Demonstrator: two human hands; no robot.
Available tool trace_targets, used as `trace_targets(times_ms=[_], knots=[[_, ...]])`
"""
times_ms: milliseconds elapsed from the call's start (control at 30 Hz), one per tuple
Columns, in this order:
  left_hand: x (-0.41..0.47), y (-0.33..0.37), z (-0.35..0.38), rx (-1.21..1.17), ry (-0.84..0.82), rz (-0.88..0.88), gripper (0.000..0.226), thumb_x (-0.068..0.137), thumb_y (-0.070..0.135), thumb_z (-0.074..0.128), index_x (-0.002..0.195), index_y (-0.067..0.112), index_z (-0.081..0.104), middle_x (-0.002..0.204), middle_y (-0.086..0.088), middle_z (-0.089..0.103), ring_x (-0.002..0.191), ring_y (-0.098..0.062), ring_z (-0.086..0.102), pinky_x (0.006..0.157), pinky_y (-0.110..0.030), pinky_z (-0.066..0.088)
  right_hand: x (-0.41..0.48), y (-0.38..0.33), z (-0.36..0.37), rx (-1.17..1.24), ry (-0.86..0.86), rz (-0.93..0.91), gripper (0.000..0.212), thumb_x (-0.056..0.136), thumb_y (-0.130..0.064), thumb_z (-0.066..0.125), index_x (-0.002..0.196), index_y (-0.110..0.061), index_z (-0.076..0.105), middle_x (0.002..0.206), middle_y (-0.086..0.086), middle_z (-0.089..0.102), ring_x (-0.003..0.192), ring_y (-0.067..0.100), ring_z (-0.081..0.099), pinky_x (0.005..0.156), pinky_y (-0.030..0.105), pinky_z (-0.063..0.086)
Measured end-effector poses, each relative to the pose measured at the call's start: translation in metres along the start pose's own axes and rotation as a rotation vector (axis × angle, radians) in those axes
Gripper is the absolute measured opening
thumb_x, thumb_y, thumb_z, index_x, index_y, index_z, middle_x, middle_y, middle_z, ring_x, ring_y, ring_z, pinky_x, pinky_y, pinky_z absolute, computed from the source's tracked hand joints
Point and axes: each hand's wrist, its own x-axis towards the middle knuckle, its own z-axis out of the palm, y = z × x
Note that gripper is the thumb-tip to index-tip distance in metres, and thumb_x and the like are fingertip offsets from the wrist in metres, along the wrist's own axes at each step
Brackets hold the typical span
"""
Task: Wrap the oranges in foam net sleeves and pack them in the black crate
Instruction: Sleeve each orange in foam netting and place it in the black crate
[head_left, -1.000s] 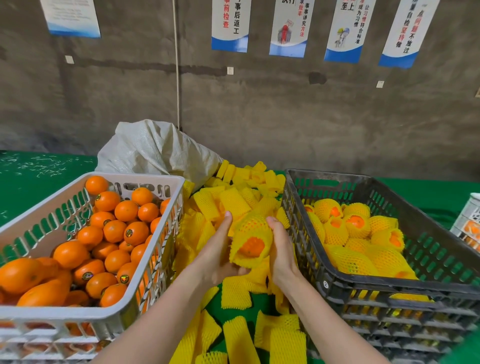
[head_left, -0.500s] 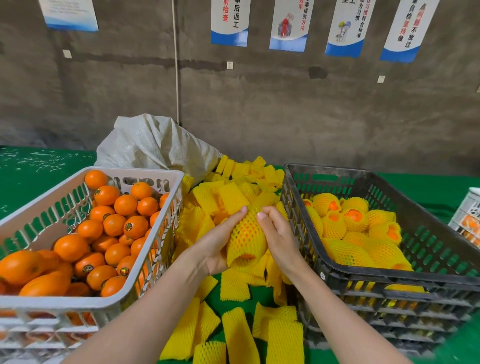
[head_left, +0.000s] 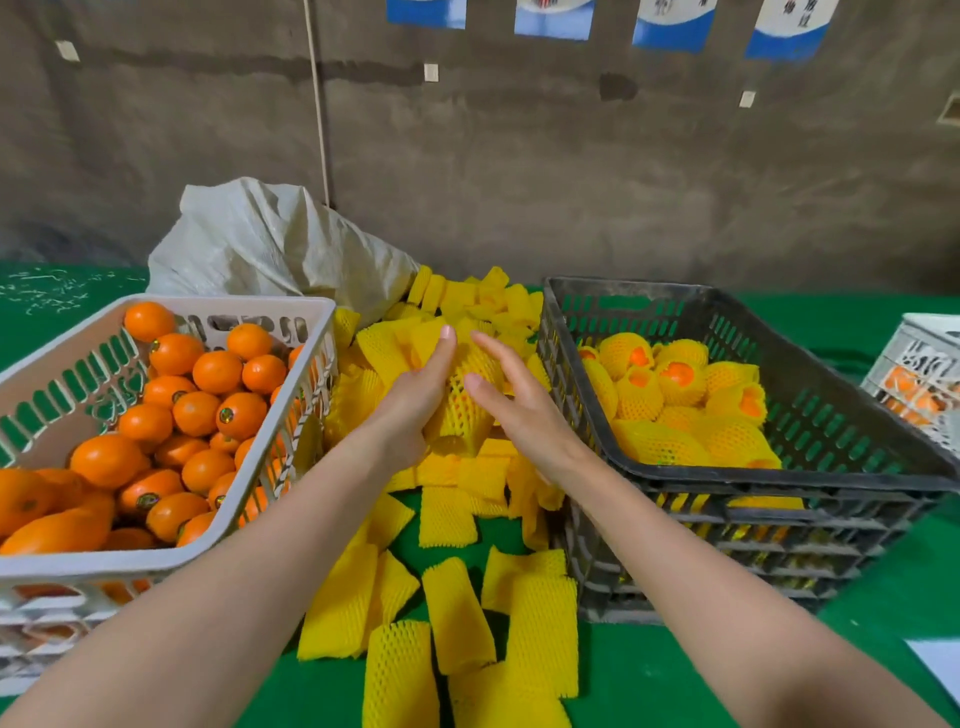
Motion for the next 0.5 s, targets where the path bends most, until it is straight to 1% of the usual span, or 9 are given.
trace_targets(times_ms=[67,133,200,267,300,333,367,433,500], knots=[[0.002,0.01,0.015,0.008,0.018,0.057,0.073,0.089,0.069,0.029,0.141,0.019,0.041,0.123,0.001,0.06,0.104,-0.013,0.06,0.074,-0.024,0.05,0.005,-0.007,-0.007,0.006,0.041,-0.006,0.05,0.088,-0.035,0.061,0.134,-0.037,0.042,0.137,-0.02,0.041,0.127,0.0,0.038,0.101,0.021,0.038],[0.002,0.02,0.036,-0.181,-0.06,0.025,0.073,0.091,0.068,0.025,0.133,0.014,0.05,0.109,-0.002,0.066,0.09,-0.011,0.065,0.065,-0.022,0.054,0.009,-0.012,-0.019,0.017,0.18,-0.065,0.045,0.082,-0.023,0.07,0.123,-0.03,0.052,0.121,-0.016,0.052,0.112,-0.001,0.05,0.09,0.014,0.044],[0.004,0.025,0.06,-0.349,-0.114,0.038,0.069,0.095,0.061,0.025,0.126,0.008,0.056,0.109,-0.008,0.068,0.088,-0.015,0.068,0.063,-0.027,0.057,0.011,-0.014,-0.039,-0.021,0.304,-0.134,0.044,0.077,-0.012,0.074,0.115,-0.023,0.057,0.112,-0.011,0.056,0.105,0.006,0.054,0.087,0.017,0.046],[0.008,0.021,0.085,-0.382,-0.052,0.135,0.052,0.101,0.047,0.027,0.119,0.008,0.057,0.117,-0.012,0.065,0.095,-0.02,0.066,0.076,-0.033,0.056,0.011,-0.013,-0.063,-0.132,0.388,-0.181,0.047,0.071,-0.016,0.075,0.113,-0.025,0.056,0.116,-0.002,0.056,0.112,0.016,0.052,0.094,0.025,0.043],[0.01,0.015,0.098,-0.281,-0.004,0.233,0.042,0.103,0.039,0.028,0.118,0.011,0.055,0.124,-0.012,0.06,0.106,-0.022,0.061,0.089,-0.038,0.052,0.011,-0.011,-0.076,-0.175,0.44,-0.197,0.049,0.069,-0.02,0.073,0.114,-0.026,0.054,0.117,-0.001,0.055,0.114,0.018,0.05,0.096,0.026,0.041],[0.012,0.008,0.11,-0.078,0.045,0.363,0.034,0.104,0.031,0.03,0.123,0.013,0.051,0.13,-0.012,0.055,0.116,-0.023,0.055,0.1,-0.04,0.045,0.011,-0.006,-0.09,-0.198,0.505,-0.2,0.052,0.067,-0.021,0.073,0.115,-0.024,0.053,0.117,-0.001,0.053,0.115,0.018,0.049,0.095,0.026,0.04],[0.015,0.0,0.12,0.149,0.083,0.5,0.032,0.104,0.022,0.034,0.13,0.009,0.047,0.134,-0.013,0.051,0.123,-0.024,0.05,0.105,-0.039,0.039,0.012,-0.001,-0.105,-0.212,0.576,-0.177,0.056,0.066,-0.019,0.074,0.116,-0.021,0.05,0.117,0.001,0.051,0.114,0.018,0.047,0.093,0.024,0.038],[0.029,-0.011,0.139,0.503,0.126,0.691,0.035,0.098,0.009,0.044,0.132,0.001,0.045,0.131,-0.016,0.051,0.122,-0.027,0.048,0.102,-0.035,0.038,0.014,0.013,-0.139,-0.264,0.717,-0.037,0.061,0.065,-0.017,0.077,0.115,-0.019,0.042,0.115,0.004,0.043,0.108,0.018,0.043,0.082,0.02,0.034],[0.044,-0.016,0.159,0.812,0.027,0.709,0.032,0.094,0.008,0.05,0.126,0.003,0.05,0.124,-0.016,0.055,0.117,-0.03,0.05,0.094,-0.037,0.04,0.02,0.028,-0.172,-0.359,0.776,0.15,0.059,0.064,-0.021,0.078,0.108,-0.021,0.037,0.112,0.005,0.037,0.102,0.017,0.04,0.075,0.02,0.031]])
